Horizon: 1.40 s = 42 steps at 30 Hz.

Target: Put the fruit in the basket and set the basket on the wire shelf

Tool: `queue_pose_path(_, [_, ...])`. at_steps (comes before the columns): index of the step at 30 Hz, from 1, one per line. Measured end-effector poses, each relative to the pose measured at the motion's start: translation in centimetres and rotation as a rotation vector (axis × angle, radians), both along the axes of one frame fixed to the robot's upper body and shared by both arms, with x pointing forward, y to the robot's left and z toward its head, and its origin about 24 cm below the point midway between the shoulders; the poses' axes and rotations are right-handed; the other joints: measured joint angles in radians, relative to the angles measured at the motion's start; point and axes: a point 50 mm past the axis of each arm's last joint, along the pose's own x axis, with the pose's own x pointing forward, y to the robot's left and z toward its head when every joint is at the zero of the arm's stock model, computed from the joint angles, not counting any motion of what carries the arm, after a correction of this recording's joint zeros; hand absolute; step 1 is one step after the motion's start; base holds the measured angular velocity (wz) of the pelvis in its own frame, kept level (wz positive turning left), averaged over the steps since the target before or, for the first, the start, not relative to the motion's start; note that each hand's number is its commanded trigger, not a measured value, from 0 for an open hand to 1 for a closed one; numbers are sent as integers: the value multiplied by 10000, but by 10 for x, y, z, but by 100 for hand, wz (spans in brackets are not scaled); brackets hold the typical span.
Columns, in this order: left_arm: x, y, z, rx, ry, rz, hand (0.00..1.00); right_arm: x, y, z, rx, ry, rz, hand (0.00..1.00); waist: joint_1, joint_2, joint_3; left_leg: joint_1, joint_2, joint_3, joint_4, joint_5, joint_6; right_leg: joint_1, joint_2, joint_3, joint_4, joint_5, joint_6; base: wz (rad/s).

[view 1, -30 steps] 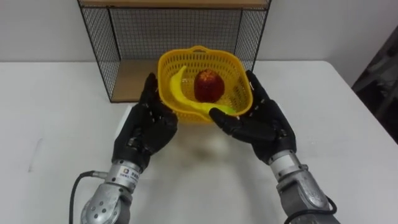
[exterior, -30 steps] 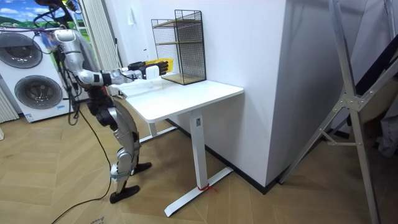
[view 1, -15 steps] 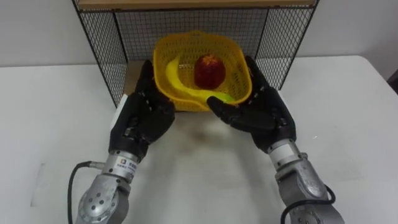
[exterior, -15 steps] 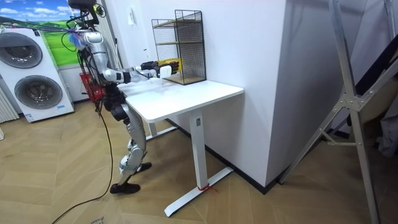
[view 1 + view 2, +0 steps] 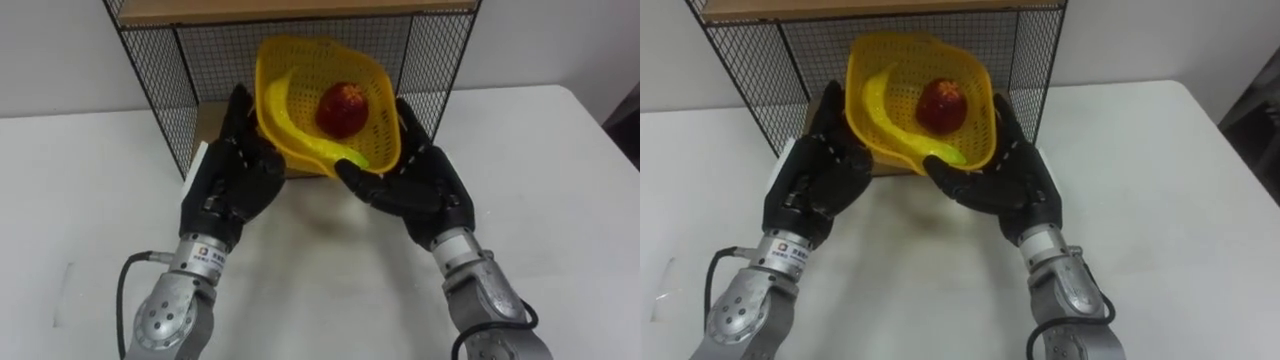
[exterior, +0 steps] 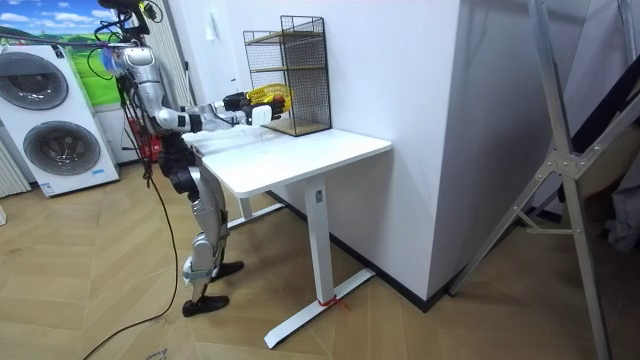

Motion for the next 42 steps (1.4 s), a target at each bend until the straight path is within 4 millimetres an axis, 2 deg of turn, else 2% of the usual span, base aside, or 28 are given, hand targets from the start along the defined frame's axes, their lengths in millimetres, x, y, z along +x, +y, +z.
queue_pose_path(3, [0, 1, -2, 88, 140, 81, 0, 1, 0, 0, -40, 67, -26, 0, -11, -7, -5, -2, 120, -19, -34, 71, -44, 93, 155, 15, -301, 224, -51, -3])
queue_pose_path(6, [0, 1, -7, 231, 509, 118, 0, 2, 0, 1, -86, 48, -49, 0, -6, 2, -9, 133, 95, -29, -258, 189, -37, 203, 169, 18, -487, 343, -58, 0])
queue_pose_path(8, [3, 1, -7, 276, 602, 142, 0, 8, -1, 6, -153, -65, 8, 0, -13, 9, -8, 133, 92, -33, -432, 333, -42, 168, 181, -14, -606, 445, -84, 0])
queue_pose_path(13, [25, 2, -5, 277, 781, 436, 0, 36, -1, 22, -983, -548, -153, 0, -26, 56, 4, 244, 106, -171, -889, 751, -74, 375, 319, -151, -1169, 854, -170, 7])
queue_pose_path(18, [38, -4, -10, 212, 1385, 639, 0, 57, 4, 30, -1442, -323, -153, 0, 15, 69, 10, 495, 73, -187, -1195, 941, -97, 580, 322, -185, -1361, 952, -182, 1])
queue_pose_path(28, [65, -3, -21, 869, 2743, 1369, 0, 82, 11, 42, -2217, -22, -102, 0, -2, 39, 9, 494, 19, -232, -1394, 1115, -115, 683, 332, -336, -1713, 1051, -214, 3])
queue_pose_path(32, [69, -1, -22, 1020, 2991, 1647, 0, 88, 12, 39, -2354, 331, -102, 0, -4, 36, 11, 509, -24, -338, -1475, 1126, -139, 721, 327, -426, -1730, 1058, -215, 8])
queue_pose_path(38, [75, 3, -27, 933, 3561, 1997, 0, 91, 10, 25, -2601, 1298, -73, 0, -14, 31, 20, 666, -83, -400, -1625, 1144, -170, 902, 313, -506, -1887, 1064, -214, 3])
queue_pose_path(42, [85, 4, -25, 618, 3856, 2061, 0, 93, 8, 18, -2706, 1741, -86, 0, -27, 101, 62, 714, -97, -408, -1601, 1144, -168, 1035, 300, -534, -1903, 1065, -213, 0])
